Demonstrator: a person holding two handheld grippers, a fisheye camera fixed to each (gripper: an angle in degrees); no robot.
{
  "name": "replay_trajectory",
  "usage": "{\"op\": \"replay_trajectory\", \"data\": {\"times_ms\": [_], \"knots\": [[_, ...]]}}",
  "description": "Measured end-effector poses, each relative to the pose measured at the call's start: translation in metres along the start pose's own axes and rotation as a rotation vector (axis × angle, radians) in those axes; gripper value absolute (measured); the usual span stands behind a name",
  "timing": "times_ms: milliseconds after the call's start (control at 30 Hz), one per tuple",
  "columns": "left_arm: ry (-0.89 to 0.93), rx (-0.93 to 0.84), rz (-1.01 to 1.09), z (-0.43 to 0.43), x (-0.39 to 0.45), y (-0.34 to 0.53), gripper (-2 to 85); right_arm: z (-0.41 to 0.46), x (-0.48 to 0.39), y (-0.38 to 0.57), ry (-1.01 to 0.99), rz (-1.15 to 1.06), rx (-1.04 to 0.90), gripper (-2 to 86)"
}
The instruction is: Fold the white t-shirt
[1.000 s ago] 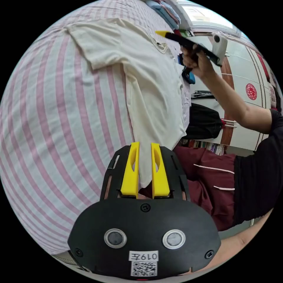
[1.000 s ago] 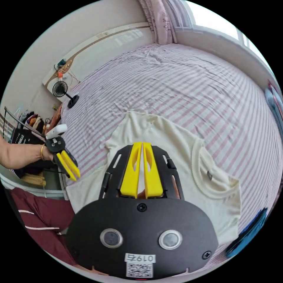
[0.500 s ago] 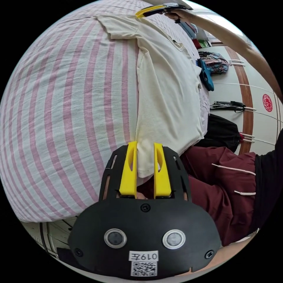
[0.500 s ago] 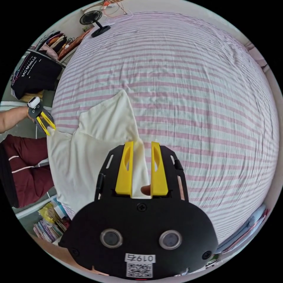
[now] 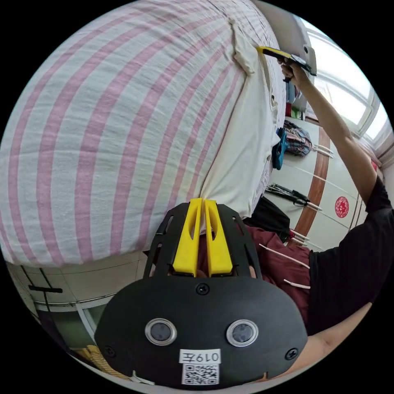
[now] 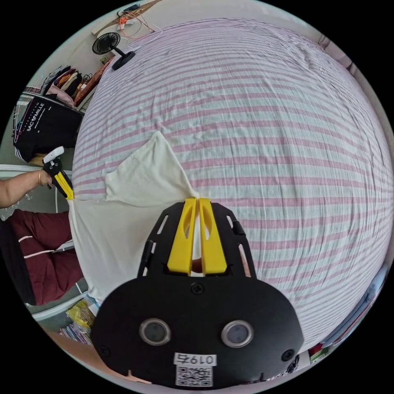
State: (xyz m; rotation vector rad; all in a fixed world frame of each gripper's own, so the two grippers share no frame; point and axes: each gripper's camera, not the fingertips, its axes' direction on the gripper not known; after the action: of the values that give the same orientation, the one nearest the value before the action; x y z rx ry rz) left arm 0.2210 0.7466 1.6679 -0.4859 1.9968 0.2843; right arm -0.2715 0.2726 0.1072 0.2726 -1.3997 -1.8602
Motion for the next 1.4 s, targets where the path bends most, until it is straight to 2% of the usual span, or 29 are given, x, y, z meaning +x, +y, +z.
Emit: {"op": "replay_trajectory", "data": {"times_ms": [67, 200, 333, 633, 767, 833, 967, 1133, 1300, 1400], "knots": [[0.056, 0.013, -0.06, 0.003, -0.021, 0.004, 0.8, 0.01, 0.004, 0.005, 0.001, 0.012, -0.019, 1.1], [0.023, -0.054, -0.024, 0.013, -0.035, 0.0, 0.8, 0.026, 0.018, 0.018, -0.068, 0.021, -0.041, 6.4], [0.068, -0.069, 0.002, 0.016, -0.058, 0.007, 1.0, 0.04, 0.029, 0.032, -0.125, 0.007, -0.07, 10.6], [0.043, -0.019, 0.086, 0.006, -0.09, 0.039, 3.4, 0.074, 0.027, 0.087, -0.096, 0.048, 0.049, 7.8], [-0.155, -0.122, 0.191, 0.025, -0.08, 0.048, 9.0, 0.086, -0.004, 0.126, -0.093, 0.064, 0.198, 5.0], [-0.217, -0.14, 0.228, 0.034, -0.076, 0.05, 10.2, 0.099, -0.039, 0.16, -0.144, 0.063, 0.311, 3.9], [-0.327, -0.155, 0.291, 0.047, -0.074, 0.053, 10.3, 0.134, -0.103, 0.22, -0.263, 0.097, 0.384, 1.8], [-0.376, -0.193, 0.369, 0.057, -0.075, 0.052, 7.8, 0.21, -0.189, 0.325, -0.443, 0.328, 0.347, 0.0], [-0.379, -0.257, 0.383, 0.074, -0.078, 0.048, 3.7, 0.26, -0.24, 0.427, -0.433, 0.638, 0.312, -0.4], [-0.232, -0.24, 0.3, 0.076, -0.092, 0.046, 2.5, 0.294, -0.265, 0.491, -0.398, 0.846, 0.26, -0.2]]}}
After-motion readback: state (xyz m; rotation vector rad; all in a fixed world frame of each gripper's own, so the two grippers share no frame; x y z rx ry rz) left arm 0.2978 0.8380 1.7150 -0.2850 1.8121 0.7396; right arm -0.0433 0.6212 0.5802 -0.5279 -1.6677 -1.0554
